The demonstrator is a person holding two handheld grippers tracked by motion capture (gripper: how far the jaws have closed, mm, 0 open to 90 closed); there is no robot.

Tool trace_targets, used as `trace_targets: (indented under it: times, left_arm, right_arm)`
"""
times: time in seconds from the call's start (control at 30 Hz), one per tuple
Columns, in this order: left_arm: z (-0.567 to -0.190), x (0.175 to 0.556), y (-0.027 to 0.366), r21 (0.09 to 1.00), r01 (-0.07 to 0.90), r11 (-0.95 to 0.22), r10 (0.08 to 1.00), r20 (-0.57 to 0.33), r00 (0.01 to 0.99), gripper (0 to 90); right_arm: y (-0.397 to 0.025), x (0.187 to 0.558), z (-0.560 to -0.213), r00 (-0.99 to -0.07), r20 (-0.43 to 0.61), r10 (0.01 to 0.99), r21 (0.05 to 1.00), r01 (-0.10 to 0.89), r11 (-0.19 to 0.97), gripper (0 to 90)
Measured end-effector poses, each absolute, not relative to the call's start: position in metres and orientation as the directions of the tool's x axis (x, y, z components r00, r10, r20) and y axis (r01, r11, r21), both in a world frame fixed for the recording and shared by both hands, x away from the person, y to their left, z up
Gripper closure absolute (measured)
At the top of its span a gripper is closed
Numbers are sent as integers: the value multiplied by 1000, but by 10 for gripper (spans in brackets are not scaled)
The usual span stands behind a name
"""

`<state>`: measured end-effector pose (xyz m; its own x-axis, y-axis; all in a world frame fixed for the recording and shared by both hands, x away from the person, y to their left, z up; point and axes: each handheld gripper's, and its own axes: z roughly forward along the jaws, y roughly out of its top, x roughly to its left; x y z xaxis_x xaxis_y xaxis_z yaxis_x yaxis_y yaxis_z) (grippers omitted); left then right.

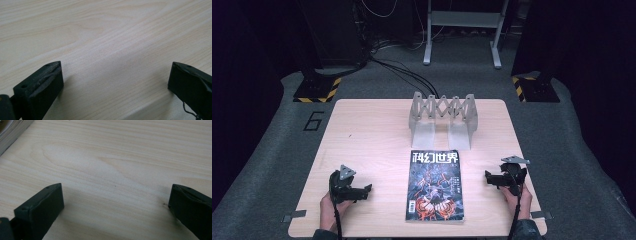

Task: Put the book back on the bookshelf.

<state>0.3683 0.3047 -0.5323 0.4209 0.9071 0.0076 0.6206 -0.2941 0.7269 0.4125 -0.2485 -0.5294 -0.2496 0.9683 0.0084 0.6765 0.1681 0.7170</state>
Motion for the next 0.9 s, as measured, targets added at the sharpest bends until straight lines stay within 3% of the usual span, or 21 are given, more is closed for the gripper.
trace_targets:
  times: [0.53, 0.67, 0.9]
  left_arm:
    - [-531, 367, 304, 722, 628, -292, 909, 4, 418, 3]
    - [-530, 364, 305, 754, 617, -223, 916, -54, 397, 26]
    - [-525, 363, 291, 736, 622, -268, 909, -20, 415, 8]
  right_arm:
    - [-250, 414, -528, -278, 13, 961, 712, 677, 186, 15]
    - [-250, 406, -520, -305, 81, 949, 743, 653, 146, 44]
    - [-233, 396, -505, -360, 130, 924, 754, 641, 144, 79]
